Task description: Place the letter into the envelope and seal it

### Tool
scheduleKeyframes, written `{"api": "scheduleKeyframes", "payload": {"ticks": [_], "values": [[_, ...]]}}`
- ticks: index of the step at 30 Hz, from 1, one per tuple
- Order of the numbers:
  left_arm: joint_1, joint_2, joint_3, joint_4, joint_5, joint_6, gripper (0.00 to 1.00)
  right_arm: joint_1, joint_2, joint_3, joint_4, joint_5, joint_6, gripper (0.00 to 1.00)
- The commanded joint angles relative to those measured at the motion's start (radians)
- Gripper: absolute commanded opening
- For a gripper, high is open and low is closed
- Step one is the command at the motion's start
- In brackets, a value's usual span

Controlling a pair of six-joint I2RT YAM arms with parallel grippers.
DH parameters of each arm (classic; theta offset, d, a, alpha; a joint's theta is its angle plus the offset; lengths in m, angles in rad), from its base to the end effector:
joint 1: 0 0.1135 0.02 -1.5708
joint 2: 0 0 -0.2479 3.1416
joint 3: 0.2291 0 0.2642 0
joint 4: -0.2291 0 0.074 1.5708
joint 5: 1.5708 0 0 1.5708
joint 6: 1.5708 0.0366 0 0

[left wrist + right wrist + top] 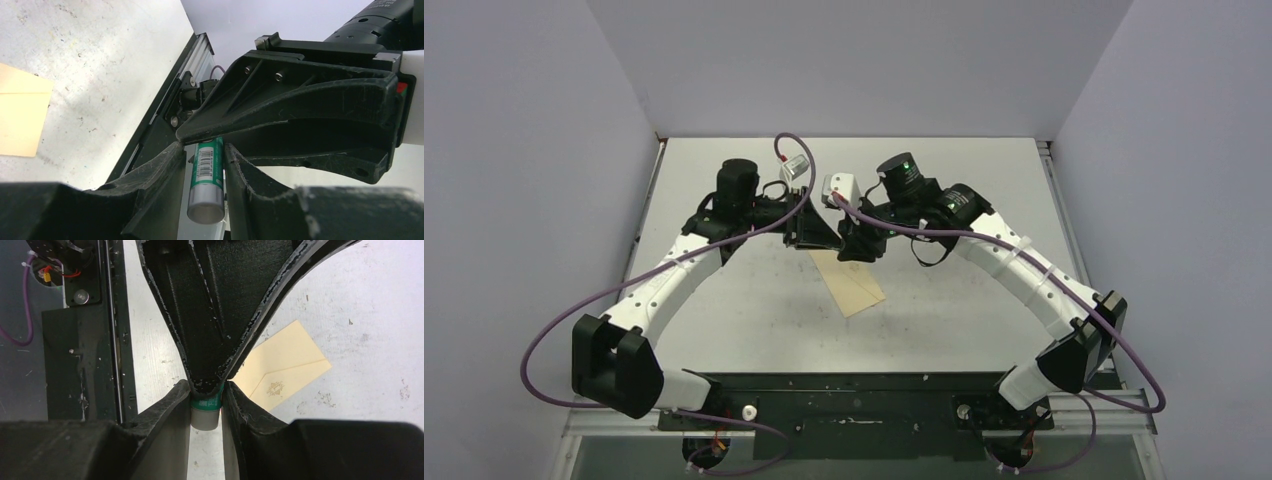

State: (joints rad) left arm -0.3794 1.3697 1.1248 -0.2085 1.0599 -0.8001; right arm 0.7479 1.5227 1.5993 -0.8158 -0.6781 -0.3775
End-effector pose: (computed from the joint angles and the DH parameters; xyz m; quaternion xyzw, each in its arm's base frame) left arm 0.2829 -0.1472 0.3120 0.1093 0.7715 -0.6106 0.1417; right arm 0.2306 0.2452 0.3716 -0.5739 0.6580 0.3692 0.3184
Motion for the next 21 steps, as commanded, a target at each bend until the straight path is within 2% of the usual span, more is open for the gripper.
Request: {"api": "scheduleKeyframes", "payload": {"ticks": [1,6,8,12,16,20,21], "values": [[0.005,-0.011,0.018,-0.027,0.045,0.047,0.33,0.007,0.004,0.042,0.042,0.022,0.001,0.05],[0.005,-0.033,0.006,-0.030,0.052,0.051,0.33,0.007,0.008,0.034,0.047,0.025,-0.002,0.05],[0.005,-0.036,0.002,-0.031,0.056,0.051,0.29,0.007,0.006,0.030,0.046,0.022,-0.004,0.05],[0.007,-0.047,-0.009,-0.031,0.066,0.054,0.12,0.007,0.003,0.020,0.049,0.033,-0.007,0.05],[0.010,-0.053,-0.015,-0.038,0.068,0.057,0.00,0.007,-0.002,0.012,0.050,0.043,-0.008,0.05],[0.014,-0.059,-0.012,-0.040,0.063,0.060,0.00,0.007,-0.010,0.008,0.052,0.059,-0.004,0.06],[0.015,-0.061,-0.011,-0.040,0.052,0.063,0.00,0.007,-0.012,0.006,0.059,0.068,0.004,0.10]]}}
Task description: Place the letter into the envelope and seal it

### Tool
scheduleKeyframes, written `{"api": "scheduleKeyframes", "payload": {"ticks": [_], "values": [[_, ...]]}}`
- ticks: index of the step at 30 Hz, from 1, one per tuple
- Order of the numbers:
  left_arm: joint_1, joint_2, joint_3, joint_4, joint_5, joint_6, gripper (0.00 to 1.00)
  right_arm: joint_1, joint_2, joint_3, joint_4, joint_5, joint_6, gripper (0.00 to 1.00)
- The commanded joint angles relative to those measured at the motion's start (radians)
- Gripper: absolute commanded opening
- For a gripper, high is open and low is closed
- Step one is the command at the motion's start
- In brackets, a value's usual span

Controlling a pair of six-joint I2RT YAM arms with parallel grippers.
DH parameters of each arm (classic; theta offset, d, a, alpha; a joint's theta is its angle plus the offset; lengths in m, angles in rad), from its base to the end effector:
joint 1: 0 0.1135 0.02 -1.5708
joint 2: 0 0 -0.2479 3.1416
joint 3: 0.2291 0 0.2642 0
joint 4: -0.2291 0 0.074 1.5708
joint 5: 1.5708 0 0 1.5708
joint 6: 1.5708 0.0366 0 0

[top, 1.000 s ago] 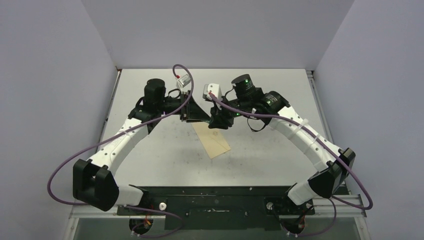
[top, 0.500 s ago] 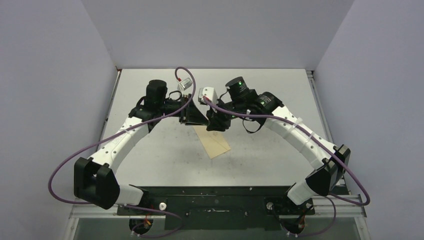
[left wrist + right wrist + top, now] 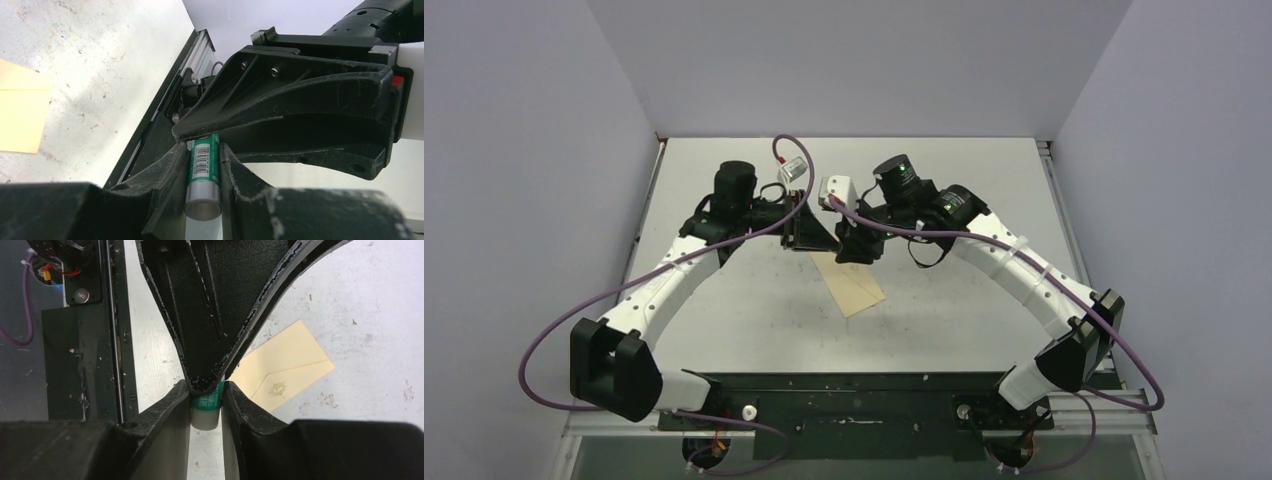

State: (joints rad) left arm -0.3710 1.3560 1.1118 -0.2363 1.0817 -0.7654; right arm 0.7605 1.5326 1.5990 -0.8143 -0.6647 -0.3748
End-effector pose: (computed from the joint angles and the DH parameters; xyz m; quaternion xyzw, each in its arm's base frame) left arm 0.2792 -0.1433 0.3096 0.1182 0.7711 -0.6103 0.1378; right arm 0.2298 0.2498 0.3682 -0.5758 0.6604 0.3659 0.3137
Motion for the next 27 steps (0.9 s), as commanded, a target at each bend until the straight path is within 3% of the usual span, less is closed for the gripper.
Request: {"api": "scheduleKeyframes", "payload": {"ticks": [1,3,4,7,10,13,16,21,27], "values": [[0.010,-0.050,0.004,-0.011,0.015,0.028,0.00,-0.007,-0.026,0.005,0.068,0.066,0.021,0.27],[0.017,-0.055,0.003,0.005,-0.032,0.015,0.00,-0.012,-0.035,0.003,0.082,0.072,0.052,0.66],[0.020,-0.060,-0.005,0.034,-0.057,-0.007,0.00,-0.018,-0.043,-0.002,0.093,0.069,0.069,0.77],[0.031,-0.073,-0.056,0.184,-0.124,-0.120,0.00,-0.054,-0.074,-0.024,0.130,0.031,0.121,0.92],[0.044,-0.084,-0.107,0.321,-0.194,-0.211,0.00,-0.136,-0.120,-0.064,0.191,-0.006,0.234,0.95],[0.050,-0.093,-0.130,0.349,-0.259,-0.227,0.00,-0.249,-0.188,-0.170,0.306,0.027,0.400,0.95],[0.058,-0.097,-0.143,0.358,-0.303,-0.225,0.00,-0.363,-0.231,-0.258,0.374,0.161,0.565,0.95],[0.060,-0.081,-0.155,0.379,-0.298,-0.222,0.00,-0.585,-0.209,-0.360,0.276,0.432,0.776,0.94],[0.059,-0.068,-0.163,0.375,-0.294,-0.196,0.00,-0.714,-0.159,-0.479,0.218,0.700,0.826,0.91]]}}
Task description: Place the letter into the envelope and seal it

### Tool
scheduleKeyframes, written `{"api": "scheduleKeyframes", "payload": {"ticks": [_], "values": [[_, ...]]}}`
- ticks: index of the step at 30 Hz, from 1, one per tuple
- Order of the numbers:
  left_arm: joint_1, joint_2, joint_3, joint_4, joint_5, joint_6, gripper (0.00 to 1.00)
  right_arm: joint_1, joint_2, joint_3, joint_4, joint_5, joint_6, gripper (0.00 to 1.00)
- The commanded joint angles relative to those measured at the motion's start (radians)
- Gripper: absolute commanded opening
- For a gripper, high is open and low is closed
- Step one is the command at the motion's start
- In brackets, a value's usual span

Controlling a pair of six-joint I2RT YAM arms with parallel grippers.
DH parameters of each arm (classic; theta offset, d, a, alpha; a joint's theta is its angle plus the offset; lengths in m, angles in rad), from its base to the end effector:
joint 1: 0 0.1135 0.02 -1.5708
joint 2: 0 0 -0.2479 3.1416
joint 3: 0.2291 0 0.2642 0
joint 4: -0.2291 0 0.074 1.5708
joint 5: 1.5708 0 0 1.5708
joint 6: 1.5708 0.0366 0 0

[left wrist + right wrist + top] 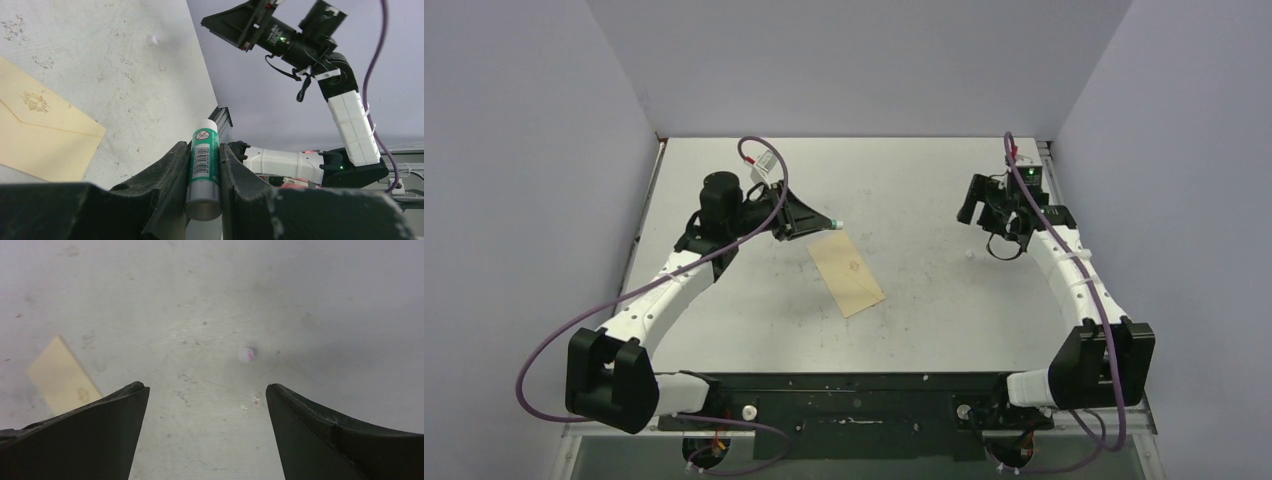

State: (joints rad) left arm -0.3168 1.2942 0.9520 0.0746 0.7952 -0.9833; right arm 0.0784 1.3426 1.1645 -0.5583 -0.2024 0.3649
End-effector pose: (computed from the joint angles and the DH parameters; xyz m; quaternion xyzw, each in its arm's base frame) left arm 0.2873 -0.1217 0.2958 -0.0179 0.7696 -0.5835 0.2588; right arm 0.3076 0.0315 0.2947 0.0893 0.9061 0.1787 0.3730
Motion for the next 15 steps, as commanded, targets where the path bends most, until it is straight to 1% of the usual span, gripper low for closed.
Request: {"api": "scheduleKeyframes", "payload": {"ticks": [1,3,7,15], "values": [[0.005,-0.002,-0.003,0.062,-0.006,0.026,0.00,-0.037,0.052,-0.052,-0.044,0.255,0.082,0.90],[0.004,0.008,-0.003,0.060,-0.003,0.032,0.00,-0.041,0.101,-0.054,-0.054,0.263,0.068,0.85],[0.004,0.029,0.000,0.064,-0.001,0.036,0.00,-0.039,0.193,-0.053,-0.031,0.267,0.057,0.77],[0.004,0.073,0.025,0.075,0.010,0.036,0.00,-0.007,0.369,0.018,-0.012,0.263,0.024,0.68]]}}
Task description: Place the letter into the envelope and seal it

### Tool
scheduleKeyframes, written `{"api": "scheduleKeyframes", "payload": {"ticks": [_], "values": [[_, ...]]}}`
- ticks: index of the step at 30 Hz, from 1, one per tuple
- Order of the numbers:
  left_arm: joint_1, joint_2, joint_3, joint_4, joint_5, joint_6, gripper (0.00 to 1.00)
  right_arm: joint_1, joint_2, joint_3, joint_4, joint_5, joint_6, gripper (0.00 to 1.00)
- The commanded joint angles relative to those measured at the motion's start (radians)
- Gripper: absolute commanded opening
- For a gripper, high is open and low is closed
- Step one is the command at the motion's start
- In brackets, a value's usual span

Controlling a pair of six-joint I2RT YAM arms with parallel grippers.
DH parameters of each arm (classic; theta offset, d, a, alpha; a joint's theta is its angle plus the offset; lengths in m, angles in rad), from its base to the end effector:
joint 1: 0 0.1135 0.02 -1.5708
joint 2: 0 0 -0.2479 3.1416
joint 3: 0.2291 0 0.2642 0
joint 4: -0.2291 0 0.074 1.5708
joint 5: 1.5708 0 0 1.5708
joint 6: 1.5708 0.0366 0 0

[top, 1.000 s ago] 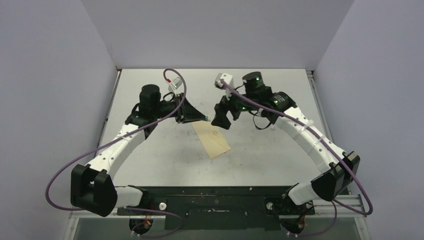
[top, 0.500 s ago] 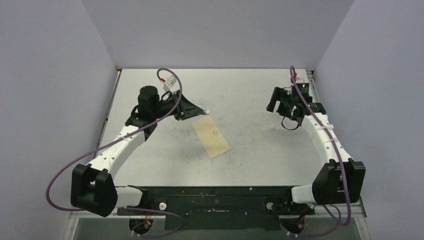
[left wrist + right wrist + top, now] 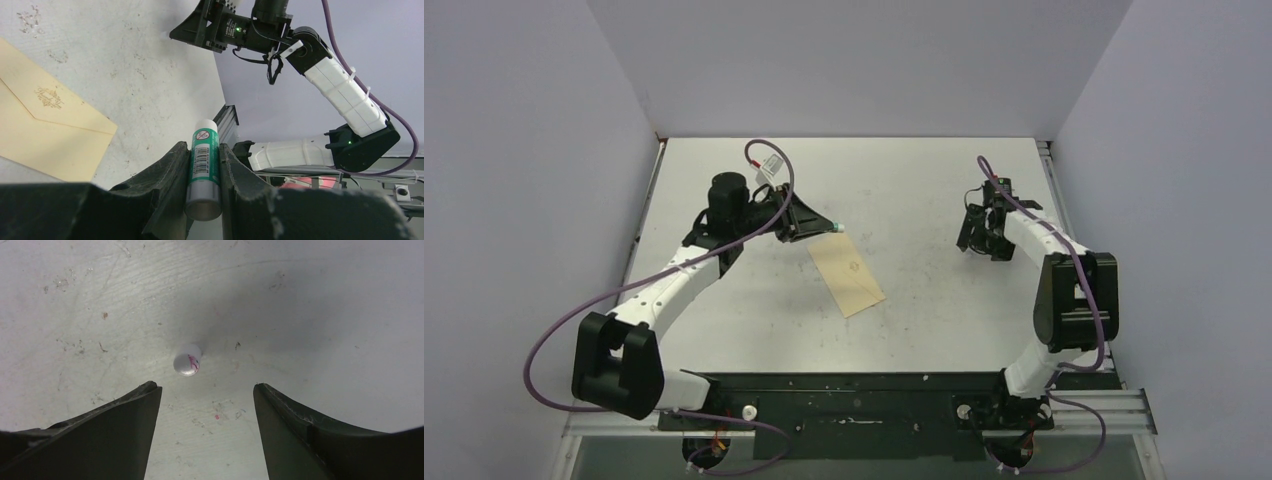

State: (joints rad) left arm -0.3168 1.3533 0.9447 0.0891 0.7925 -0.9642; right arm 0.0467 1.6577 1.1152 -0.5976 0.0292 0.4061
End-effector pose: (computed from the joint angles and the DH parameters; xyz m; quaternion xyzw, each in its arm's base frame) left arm 0.2970 -0.1248 0.2771 -0.0236 0.7808 -0.5737 0.2462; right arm 0.3387 0.0148 0.1785 0.1777 0.9605 0.0341 0.2114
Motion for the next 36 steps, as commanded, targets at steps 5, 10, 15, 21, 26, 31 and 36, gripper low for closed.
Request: {"api": "scheduleKeyframes", "payload": {"ticks": [5,10,15,21,26,31,36], "values": [[0.004,0.034,0.044,0.061,0.019,0.018,0.00,0.081,0.116,0.103,0.026,0.082,-0.015,0.65],[0.004,0.044,0.049,0.060,0.025,0.021,0.00,0.087,0.169,0.142,0.006,0.150,-0.010,0.57],[0.004,0.046,0.051,0.060,0.023,0.022,0.00,0.082,0.189,0.142,0.017,0.146,-0.010,0.49],[0.005,0.047,0.052,0.055,0.023,0.024,0.00,0.074,0.196,0.129,0.037,0.096,-0.006,0.30],[0.005,0.044,0.052,0.051,0.025,0.024,0.00,0.073,0.185,0.129,0.028,0.089,-0.003,0.29],[0.005,0.037,0.047,0.048,0.024,0.024,0.00,0.073,0.182,0.116,0.021,0.084,-0.001,0.45],[0.005,0.028,0.038,0.046,0.023,0.024,0.00,0.073,0.161,0.090,0.028,0.073,-0.003,0.46]]}}
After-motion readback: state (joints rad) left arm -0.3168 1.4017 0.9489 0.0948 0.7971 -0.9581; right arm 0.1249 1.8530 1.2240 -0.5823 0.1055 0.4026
